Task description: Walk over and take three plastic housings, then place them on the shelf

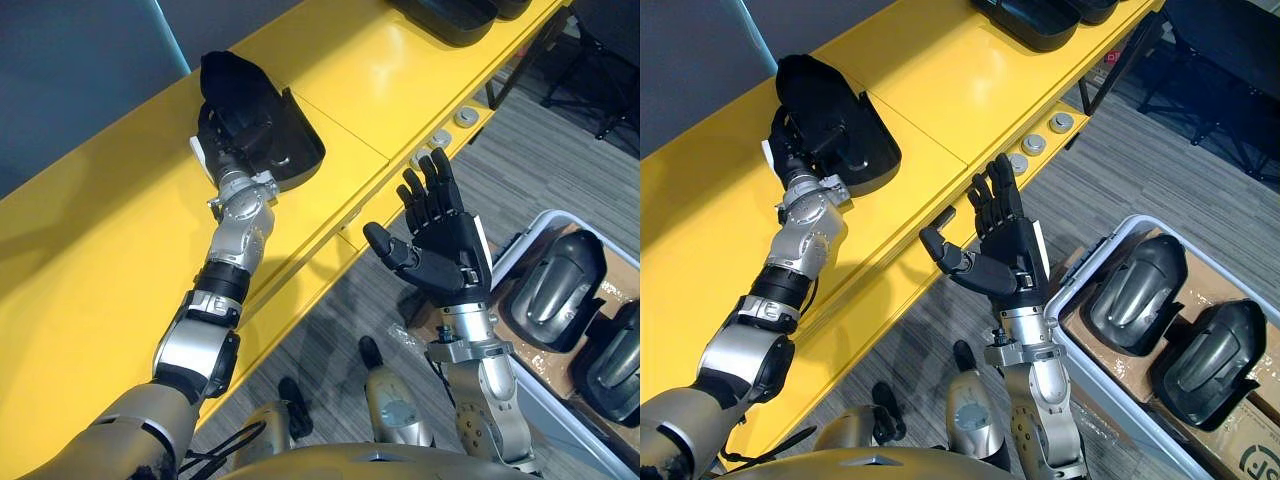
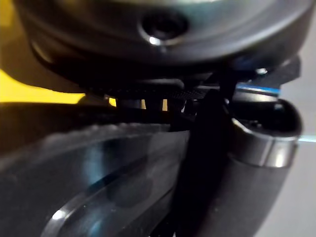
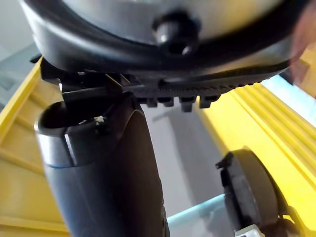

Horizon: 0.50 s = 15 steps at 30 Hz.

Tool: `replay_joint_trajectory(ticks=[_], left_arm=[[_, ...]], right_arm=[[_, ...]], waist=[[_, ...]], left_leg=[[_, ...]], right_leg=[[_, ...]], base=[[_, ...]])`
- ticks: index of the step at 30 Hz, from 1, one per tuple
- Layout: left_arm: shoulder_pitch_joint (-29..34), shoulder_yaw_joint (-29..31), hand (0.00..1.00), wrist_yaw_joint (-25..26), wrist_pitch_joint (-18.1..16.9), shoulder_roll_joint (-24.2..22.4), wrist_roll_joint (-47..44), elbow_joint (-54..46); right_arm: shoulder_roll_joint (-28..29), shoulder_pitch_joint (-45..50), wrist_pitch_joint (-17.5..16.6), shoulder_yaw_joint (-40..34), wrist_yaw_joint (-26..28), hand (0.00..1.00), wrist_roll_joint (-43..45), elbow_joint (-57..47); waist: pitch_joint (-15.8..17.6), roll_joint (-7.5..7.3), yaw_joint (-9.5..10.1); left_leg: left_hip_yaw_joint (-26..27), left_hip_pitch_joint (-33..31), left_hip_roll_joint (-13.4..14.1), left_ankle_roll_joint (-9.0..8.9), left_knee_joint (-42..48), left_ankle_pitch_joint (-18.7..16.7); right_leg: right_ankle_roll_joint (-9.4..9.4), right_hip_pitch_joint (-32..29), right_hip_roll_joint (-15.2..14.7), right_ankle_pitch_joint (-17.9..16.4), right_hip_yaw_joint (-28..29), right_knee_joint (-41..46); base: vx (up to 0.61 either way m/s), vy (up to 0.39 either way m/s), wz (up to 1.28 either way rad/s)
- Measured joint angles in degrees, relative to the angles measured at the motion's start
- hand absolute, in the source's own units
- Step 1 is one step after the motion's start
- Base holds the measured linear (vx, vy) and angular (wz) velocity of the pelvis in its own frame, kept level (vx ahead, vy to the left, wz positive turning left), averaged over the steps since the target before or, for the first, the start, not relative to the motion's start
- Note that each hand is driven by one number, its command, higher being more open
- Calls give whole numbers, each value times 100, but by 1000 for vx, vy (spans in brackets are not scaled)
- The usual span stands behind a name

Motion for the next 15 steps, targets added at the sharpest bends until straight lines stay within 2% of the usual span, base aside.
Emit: replay_joint_trajectory(ticks=[9,11,15], left_arm=[[-332,-98,100,682,-65,3,5,212],[-363,-97,100,914,-217,3,-5,244],[-463,-89,100,1024,-439,-1,-21,377]], right_arm=[[-8,45,-3,205,-241,100,0,0],[-2,46,-3,309,-270,100,-63,1],[-11,72,-7,393,-386,100,-419,3]], waist=[[147,-54,-68],[168,-91,-125],[186,-121,-138]], left_leg=[[6,1,4,1,-17,2],[6,5,3,15,-47,17],[-7,15,1,13,-122,62]], right_leg=[[65,39,-7,41,-9,-76],[75,38,-7,47,-15,-80],[80,38,-7,52,-57,-105]], base=[[0,0,0],[0,0,0],[9,1,3]])
